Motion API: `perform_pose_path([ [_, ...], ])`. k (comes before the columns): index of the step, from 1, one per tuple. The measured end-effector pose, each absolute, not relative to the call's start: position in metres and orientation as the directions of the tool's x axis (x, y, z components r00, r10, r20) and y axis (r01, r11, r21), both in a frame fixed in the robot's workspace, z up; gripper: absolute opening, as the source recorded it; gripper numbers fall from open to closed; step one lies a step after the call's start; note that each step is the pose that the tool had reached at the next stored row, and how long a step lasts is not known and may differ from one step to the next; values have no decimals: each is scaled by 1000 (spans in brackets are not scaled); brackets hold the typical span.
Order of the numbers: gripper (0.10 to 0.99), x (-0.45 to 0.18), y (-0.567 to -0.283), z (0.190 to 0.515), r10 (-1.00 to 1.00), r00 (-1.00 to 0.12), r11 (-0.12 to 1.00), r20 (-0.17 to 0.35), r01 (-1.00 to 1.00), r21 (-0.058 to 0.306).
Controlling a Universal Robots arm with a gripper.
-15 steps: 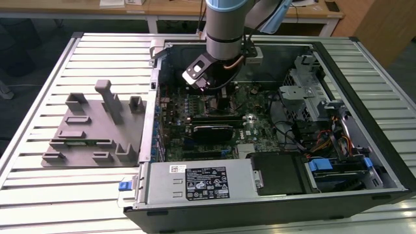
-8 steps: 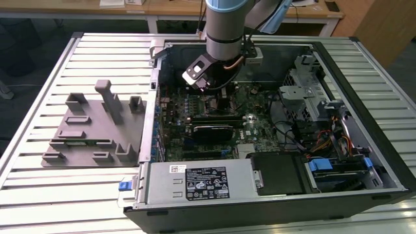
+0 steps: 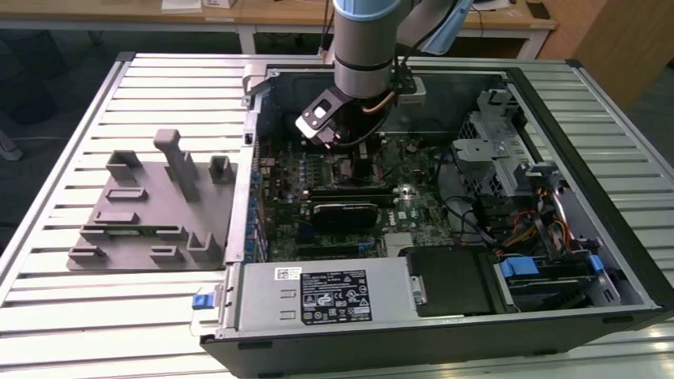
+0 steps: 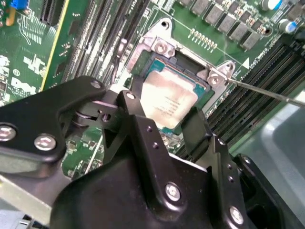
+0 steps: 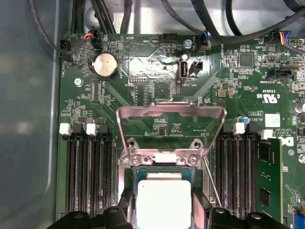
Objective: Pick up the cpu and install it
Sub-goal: 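Place the cpu into insertion slot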
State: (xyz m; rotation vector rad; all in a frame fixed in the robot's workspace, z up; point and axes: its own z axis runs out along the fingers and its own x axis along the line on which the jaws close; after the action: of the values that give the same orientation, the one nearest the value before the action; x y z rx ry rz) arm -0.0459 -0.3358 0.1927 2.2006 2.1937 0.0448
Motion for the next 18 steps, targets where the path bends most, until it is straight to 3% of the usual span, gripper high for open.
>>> perform_pose_path([
  [12, 600, -46, -336, 200, 1000, 3, -3, -4, 999, 44],
  [13, 588, -46, -336, 200, 1000, 3, -3, -4, 999, 44],
  [14, 522, -46, -336, 200, 1000, 3, -3, -4, 999, 44],
  [16, 522, -46, -336, 200, 1000, 3, -3, -4, 999, 44],
  [18, 404, -46, -336, 200, 1000, 3, -3, -4, 999, 44],
])
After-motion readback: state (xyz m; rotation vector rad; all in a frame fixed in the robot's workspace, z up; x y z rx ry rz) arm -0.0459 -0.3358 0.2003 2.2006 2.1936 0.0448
